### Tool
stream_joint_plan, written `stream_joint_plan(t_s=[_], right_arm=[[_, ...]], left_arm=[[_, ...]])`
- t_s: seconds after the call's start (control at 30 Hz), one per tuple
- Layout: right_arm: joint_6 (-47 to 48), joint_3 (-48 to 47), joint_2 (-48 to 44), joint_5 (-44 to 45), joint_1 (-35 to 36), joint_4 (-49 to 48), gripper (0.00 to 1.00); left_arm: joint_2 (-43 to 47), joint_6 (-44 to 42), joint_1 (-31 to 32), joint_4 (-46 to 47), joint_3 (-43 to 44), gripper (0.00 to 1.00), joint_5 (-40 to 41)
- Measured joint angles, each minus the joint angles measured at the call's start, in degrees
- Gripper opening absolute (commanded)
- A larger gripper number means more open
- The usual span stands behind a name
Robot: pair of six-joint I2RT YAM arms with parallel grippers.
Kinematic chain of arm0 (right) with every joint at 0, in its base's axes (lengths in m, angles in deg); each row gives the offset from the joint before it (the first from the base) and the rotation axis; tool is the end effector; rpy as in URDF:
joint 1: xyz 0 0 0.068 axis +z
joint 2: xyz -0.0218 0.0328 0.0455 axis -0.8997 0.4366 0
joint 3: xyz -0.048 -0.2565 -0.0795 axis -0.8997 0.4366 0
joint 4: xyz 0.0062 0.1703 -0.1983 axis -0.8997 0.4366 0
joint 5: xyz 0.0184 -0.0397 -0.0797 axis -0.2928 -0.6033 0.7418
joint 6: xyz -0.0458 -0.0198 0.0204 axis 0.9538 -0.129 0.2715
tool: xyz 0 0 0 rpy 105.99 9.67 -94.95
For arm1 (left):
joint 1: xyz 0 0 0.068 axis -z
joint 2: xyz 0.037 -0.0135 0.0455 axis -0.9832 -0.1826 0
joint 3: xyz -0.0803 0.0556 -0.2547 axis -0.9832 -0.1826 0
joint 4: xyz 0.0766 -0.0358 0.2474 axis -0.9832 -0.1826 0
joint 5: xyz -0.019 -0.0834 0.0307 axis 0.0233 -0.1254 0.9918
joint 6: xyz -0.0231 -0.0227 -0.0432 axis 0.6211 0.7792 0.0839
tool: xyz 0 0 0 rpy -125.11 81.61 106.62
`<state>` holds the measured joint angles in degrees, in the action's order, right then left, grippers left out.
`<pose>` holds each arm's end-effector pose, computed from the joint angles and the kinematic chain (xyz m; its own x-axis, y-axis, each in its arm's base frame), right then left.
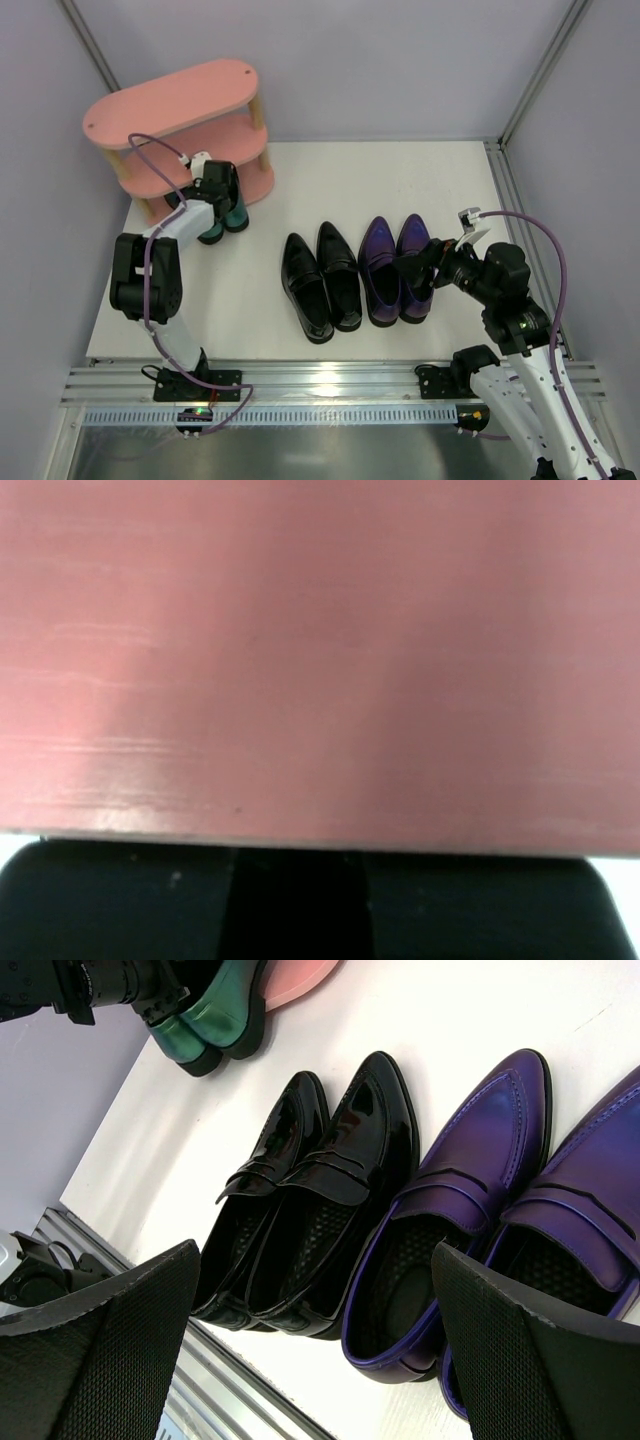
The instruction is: Place and organize the shoes onto the shoe shelf
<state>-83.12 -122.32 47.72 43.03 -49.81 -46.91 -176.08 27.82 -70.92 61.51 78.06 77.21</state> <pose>0.1194 0.0449 0.3139 -0.4800 0.2432 -0.8429 -0.4409 0.7637 0.4715 0.3841 -0.0407 0.2161 -0.4967 -0.3589 -0.7902 -0.5153 0.8546 -0.0643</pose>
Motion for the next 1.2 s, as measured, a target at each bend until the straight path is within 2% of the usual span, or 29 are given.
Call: stream_joint_plan(t_s=[0.07,0.1,0.17,0.2,0.33,0.57,0.73,1.0,1.07,1.13,1.17,1.2], right_arm=[[0.00,0.00,-0.02,0.00,0.00,0.02,0.97],[0.00,0.00,-0.11,0.00,0.00,0.02,0.97],[0.00,0.00,-0.37,0.00,0.00,0.04,0.97],[0.00,0.00,-0.61,0.00,0.00,0.04,0.97],[0.00,0.00,-1.09,-0.02,0.00,0.07,0.97],[0.00,0.02,-1.11,-0.07,0.00,0.07,0.97],[0.00,0.20,-1.31,-0.20,0.00,0.07,0.97],[0.00,0.33,-1.36,-0.22,0.00,0.02,0.97],[0.00,0.33,-1.36,-0.22,0.00,0.04,0.97],[0.00,0.33,-1.36,-0.24,0.00,0.04,0.97],[0.00,0.33,-1.44,-0.24,0.00,0.02,0.97],[0.00,0.35,-1.51,-0.26,0.00,0.04,0.97]], left_arm=[[0.09,0.44,0.04,0.35,-0.39,0.24,0.07],[0.11,0.50,0.04,0.74,-0.61,0.36,0.00],[0.11,0.63,0.11,1.09,-0.76,0.51,-0.26],[0.11,0.63,0.13,1.22,-0.85,0.64,-0.55],[0.33,1.49,0.11,1.73,-1.46,0.80,-1.18],[2.95,3.26,0.33,-0.81,-2.64,0.92,-2.69],[8.92,3.85,0.94,-3.48,-2.99,0.99,-2.93],[19.58,4.39,1.44,-5.51,-2.62,1.00,-2.64],[20.74,5.66,1.49,-7.74,-2.62,0.93,-1.86],[21.73,7.48,1.53,-9.90,-3.19,0.54,-0.33],[22.69,8.85,1.53,-10.51,-4.50,0.14,0.76],[23.63,10.01,1.53,-11.47,-5.84,0.00,1.84]])
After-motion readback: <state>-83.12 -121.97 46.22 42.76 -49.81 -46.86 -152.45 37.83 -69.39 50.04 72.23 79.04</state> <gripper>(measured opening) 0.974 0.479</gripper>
